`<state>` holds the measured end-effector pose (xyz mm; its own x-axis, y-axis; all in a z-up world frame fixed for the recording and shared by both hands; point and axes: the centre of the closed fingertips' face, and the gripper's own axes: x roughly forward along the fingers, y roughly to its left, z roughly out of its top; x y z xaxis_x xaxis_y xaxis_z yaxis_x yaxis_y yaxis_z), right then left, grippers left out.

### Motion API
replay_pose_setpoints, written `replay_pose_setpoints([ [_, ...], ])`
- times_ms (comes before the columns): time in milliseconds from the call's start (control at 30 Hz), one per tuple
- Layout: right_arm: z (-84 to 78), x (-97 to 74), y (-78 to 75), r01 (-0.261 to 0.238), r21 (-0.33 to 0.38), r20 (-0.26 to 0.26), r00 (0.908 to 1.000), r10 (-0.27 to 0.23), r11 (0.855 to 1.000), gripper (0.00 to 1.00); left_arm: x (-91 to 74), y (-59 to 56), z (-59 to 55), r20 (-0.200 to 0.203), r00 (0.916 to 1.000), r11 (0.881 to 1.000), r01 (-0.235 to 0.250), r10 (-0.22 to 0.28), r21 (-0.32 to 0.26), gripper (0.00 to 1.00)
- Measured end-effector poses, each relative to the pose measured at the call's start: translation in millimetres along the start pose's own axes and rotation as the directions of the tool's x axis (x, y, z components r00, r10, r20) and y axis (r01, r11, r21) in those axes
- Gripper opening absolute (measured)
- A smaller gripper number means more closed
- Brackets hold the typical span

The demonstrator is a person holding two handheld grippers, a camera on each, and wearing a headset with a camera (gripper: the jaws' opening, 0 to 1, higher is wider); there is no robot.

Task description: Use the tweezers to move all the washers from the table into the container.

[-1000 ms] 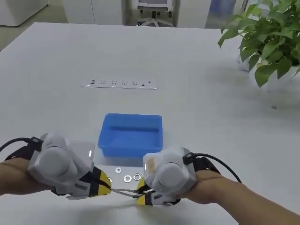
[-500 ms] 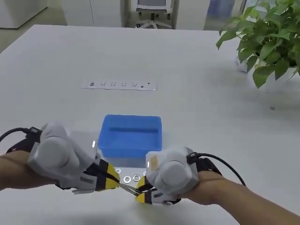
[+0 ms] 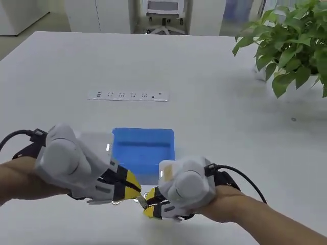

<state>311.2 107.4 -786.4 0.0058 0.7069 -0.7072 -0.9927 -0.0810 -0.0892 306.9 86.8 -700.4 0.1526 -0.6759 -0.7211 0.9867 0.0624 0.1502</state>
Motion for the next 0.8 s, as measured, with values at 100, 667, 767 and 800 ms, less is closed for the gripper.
replay_pose_setpoints([
  [100,1.0,0.5,0.4,0.003,0.002,0.006,1.0,-0.003,1.0,0.11,1.9,-0.8,2.6,0.005,1.0,1.0,0.004,-0.004,0.005,0.06],
  [667,-8.0,3.3,11.0,-0.015,0.02,0.004,0.9999,0.015,1.0,0.1,18.1,-8.0,4.3,0.026,0.9985,0.999,0.048,-0.048,0.008,0.06],
  [767,-8.0,3.5,11.1,-0.017,0.02,0.006,0.9998,0.016,1.0,0.1,20.1,-9.5,2.1,0.028,0.998,0.998,0.056,-0.056,0.002,0.06],
  [800,-7.8,3.6,11.4,-0.018,0.02,0.007,0.9998,0.018,1.0,0.1,21.0,-9.9,1.6,0.03,0.9979,0.998,0.057,-0.057,0.002,0.06],
])
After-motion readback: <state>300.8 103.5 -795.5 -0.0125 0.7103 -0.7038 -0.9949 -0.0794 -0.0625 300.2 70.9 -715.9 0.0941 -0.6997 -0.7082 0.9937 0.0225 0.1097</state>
